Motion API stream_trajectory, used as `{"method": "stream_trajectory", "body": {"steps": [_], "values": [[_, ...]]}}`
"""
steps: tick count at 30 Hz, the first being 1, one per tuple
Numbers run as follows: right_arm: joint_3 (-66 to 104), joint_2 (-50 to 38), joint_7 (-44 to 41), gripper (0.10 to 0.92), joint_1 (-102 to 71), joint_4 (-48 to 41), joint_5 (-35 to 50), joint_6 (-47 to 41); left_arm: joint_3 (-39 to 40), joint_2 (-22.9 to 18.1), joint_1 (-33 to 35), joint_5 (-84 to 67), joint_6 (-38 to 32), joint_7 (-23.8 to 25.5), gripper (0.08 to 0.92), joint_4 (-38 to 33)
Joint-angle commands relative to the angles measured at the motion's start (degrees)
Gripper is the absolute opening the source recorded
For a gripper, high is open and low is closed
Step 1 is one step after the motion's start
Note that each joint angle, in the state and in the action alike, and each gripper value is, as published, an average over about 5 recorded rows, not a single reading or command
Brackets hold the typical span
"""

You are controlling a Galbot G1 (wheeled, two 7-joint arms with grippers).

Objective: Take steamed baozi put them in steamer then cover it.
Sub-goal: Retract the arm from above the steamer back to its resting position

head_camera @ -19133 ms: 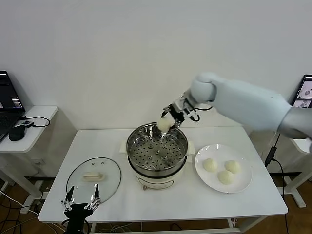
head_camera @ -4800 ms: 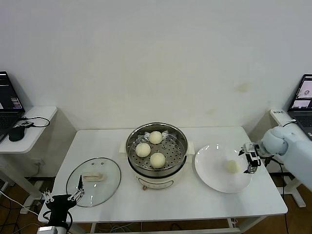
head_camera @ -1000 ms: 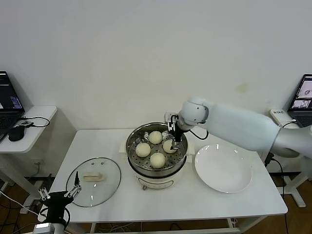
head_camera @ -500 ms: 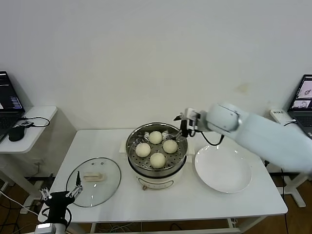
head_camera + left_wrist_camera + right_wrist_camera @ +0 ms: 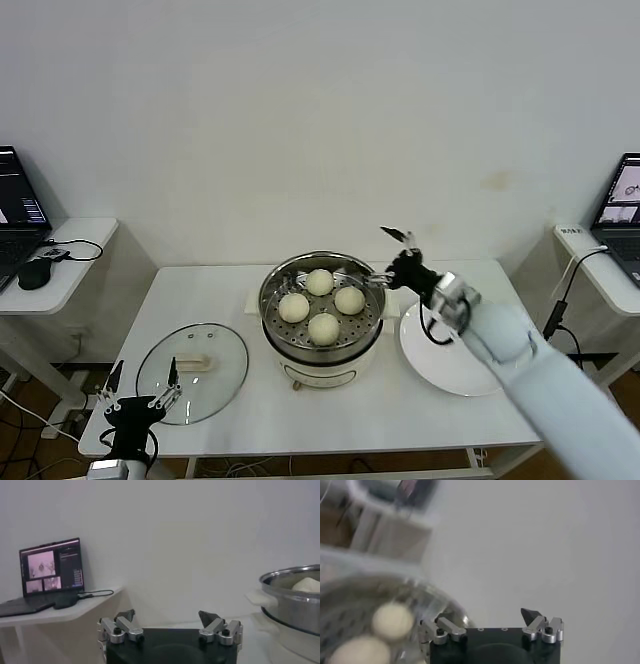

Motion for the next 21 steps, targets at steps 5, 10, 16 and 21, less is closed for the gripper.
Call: {"method": "stream_trajectory", "body": {"steps": [5, 10, 16, 21], "values": [[39.4, 27.0, -1.0, 0.823, -40.2, 3.7, -6.6, 19.0, -1.0, 3.1, -4.2, 39.2, -7.2, 0.5, 0.823, 11.1], [41.3, 28.6, 0.7, 0.823, -42.6, 3.9, -8.2, 19.5, -2.8, 4.5, -5.0, 64.9, -10.1, -1.4, 0.823, 16.1], [42.1, 29.3, 1.6, 0.823, -43.1, 2.8, -10.4, 20.9, -2.3, 7.3, -6.8, 78.2, -9.8, 1.6, 0.823, 21.2], [42.3, 29.6, 2.0, 0.822, -43.2, 1.3, -13.2, 23.1, -1.2, 8.5, -9.3, 81.9, -9.6, 3.2, 0.823, 26.0]]}}
